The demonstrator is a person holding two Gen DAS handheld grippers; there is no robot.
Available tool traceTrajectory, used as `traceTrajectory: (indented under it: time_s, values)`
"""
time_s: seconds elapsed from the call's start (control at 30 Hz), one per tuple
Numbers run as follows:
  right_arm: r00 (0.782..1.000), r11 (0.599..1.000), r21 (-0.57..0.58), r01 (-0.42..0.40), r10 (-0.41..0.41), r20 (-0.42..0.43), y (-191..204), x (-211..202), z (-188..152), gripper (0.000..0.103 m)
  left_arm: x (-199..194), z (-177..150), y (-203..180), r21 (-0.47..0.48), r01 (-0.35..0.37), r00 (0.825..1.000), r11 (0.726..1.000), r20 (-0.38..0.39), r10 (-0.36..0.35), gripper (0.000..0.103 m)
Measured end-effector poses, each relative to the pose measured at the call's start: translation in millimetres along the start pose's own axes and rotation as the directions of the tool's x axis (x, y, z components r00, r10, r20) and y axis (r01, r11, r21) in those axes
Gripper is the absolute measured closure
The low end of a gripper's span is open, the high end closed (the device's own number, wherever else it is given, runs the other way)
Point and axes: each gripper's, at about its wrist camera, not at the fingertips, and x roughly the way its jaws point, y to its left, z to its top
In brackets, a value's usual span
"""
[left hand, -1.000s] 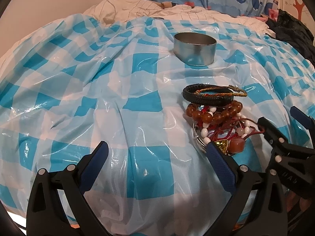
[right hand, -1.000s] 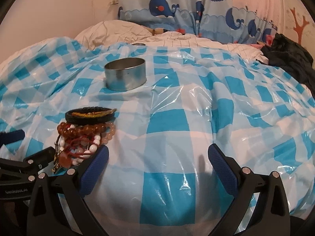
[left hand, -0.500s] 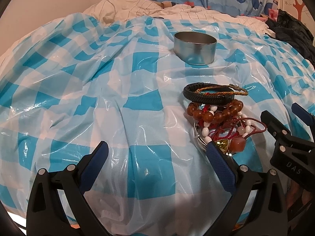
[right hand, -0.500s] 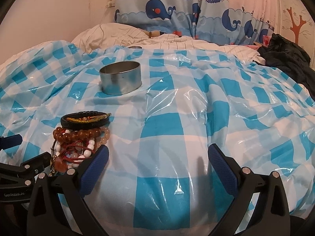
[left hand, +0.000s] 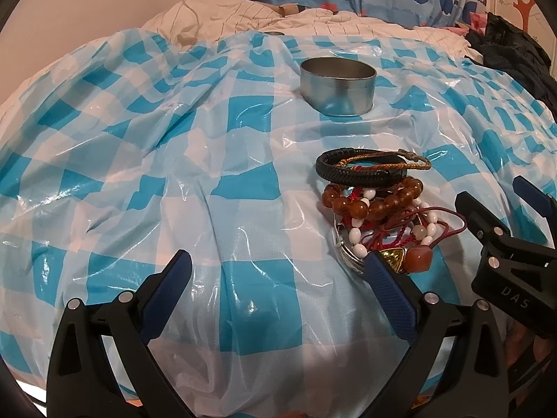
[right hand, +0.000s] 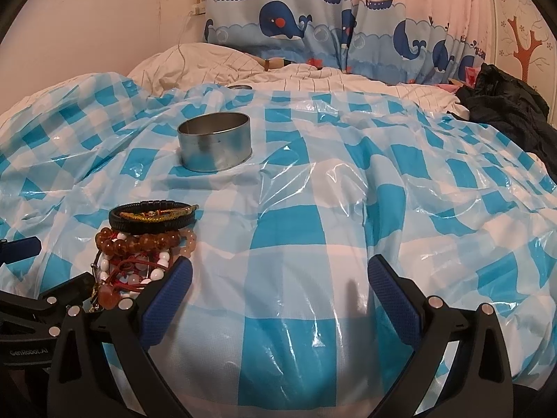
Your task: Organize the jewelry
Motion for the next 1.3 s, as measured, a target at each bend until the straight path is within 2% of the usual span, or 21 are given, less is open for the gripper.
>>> traceTrajectory:
  time_s: [0.5,0.6,0.73,0.83,0.93,1.0,1.03,1.1,1.17,1.23,1.3]
  values:
    - [1.0,1.0,-0.015,-0.026,0.026,0.002,3,-4,3,0.006,-1,1,1,-0.013,0.029,1.0,0.999,-0.004,-0.029,0.007]
    - [0.998,0.997,-0.029,-0.069,0.069,0.013,3,-8,8,0.006,0,2,4,-0.024,0.048,0.999,0.999,-0.011,-0.048,0.007]
    - [0.984,0.982,-0.073,-0.177,0.178,0.01,4,-13,19,0.006,1,4,11,-0.048,0.054,0.998,0.997,-0.014,-0.055,0.007]
    - [0.976,0.965,-0.148,-0.218,0.22,0.0,13,-12,28,0.006,3,6,18,-0.078,0.057,0.998,0.995,-0.024,-0.059,0.007]
    - [0.963,0.935,-0.235,-0.268,0.269,-0.025,25,-10,33,0.013,4,9,22,-0.102,0.075,0.996,0.992,-0.03,-0.078,0.008]
    - [0.951,0.91,-0.277,-0.308,0.303,-0.063,32,-3,36,0.028,3,10,24,-0.105,0.093,0.995,0.99,-0.024,-0.096,0.008]
    - [0.941,0.899,-0.28,-0.338,0.325,-0.09,34,2,37,0.031,2,10,24,-0.106,0.097,0.995,0.99,-0.021,-0.1,0.008]
    - [0.919,0.884,-0.252,-0.393,0.373,-0.126,33,10,39,0.043,1,12,24,-0.107,0.111,0.993,0.988,-0.016,-0.113,0.008]
    - [0.887,0.869,-0.188,-0.457,0.432,-0.161,29,19,41,0.052,2,13,26,-0.115,0.124,0.992,0.986,-0.02,-0.127,0.008]
    - [0.846,0.849,-0.089,-0.521,0.499,-0.189,21,28,41,0.055,2,14,26,-0.124,0.136,0.99,0.983,-0.022,-0.14,0.008]
    - [0.83,0.84,-0.041,-0.541,0.524,-0.19,16,30,40,0.055,2,16,27,-0.132,0.148,0.988,0.98,-0.026,-0.152,0.008]
